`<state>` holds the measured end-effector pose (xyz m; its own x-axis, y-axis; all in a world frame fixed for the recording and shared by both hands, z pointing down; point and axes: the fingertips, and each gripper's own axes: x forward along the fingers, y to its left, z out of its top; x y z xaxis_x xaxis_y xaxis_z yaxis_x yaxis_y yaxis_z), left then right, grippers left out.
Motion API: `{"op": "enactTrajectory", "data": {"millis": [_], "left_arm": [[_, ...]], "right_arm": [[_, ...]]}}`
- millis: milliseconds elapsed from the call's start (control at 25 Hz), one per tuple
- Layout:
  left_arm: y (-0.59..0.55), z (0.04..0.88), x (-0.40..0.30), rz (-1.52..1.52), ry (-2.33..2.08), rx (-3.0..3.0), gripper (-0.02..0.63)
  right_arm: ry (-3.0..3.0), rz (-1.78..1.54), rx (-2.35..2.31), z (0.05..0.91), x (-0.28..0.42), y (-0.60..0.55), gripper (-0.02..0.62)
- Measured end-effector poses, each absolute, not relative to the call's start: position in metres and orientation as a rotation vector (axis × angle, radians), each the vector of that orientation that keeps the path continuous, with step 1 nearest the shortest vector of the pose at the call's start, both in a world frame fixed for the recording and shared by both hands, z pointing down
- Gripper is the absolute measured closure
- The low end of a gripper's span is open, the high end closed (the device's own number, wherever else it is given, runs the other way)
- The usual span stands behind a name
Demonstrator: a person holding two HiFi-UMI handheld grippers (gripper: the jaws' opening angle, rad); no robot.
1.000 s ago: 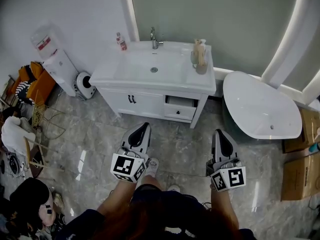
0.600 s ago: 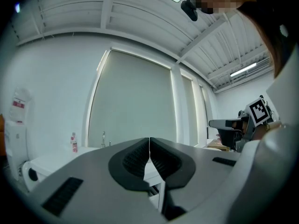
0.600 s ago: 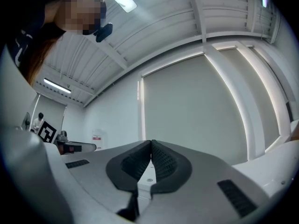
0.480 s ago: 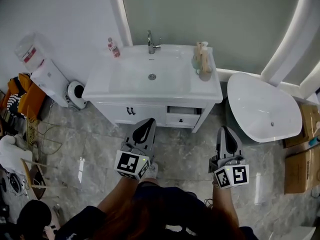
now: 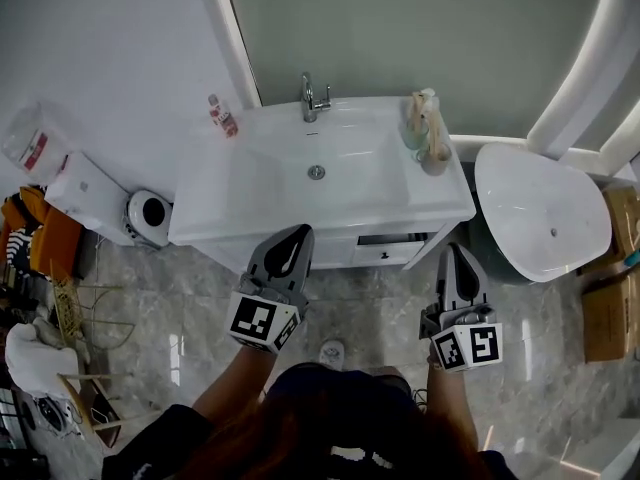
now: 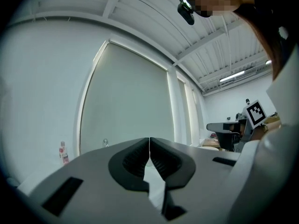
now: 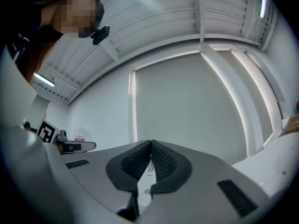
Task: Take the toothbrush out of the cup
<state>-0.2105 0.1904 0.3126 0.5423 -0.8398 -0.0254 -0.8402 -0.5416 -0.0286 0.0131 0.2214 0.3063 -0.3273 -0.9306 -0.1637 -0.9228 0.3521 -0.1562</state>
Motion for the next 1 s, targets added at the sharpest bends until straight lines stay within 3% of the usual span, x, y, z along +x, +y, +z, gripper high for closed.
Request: {"op": "enactTrajectory", "data": {"millis": [680, 1000], "left_arm": [[0.078, 0.338, -0.235, 0.027, 1.555, -2.736, 0.584], [-0.036, 0.319, -0.195, 0.066, 1.622, -2.684, 0.584]], "right_arm": [[2.394, -0.091, -1.701, 0.33, 0.01, 0.097, 0.58], [2.435, -0.074, -1.636, 0.313, 0.051, -0.032, 0.58]]}}
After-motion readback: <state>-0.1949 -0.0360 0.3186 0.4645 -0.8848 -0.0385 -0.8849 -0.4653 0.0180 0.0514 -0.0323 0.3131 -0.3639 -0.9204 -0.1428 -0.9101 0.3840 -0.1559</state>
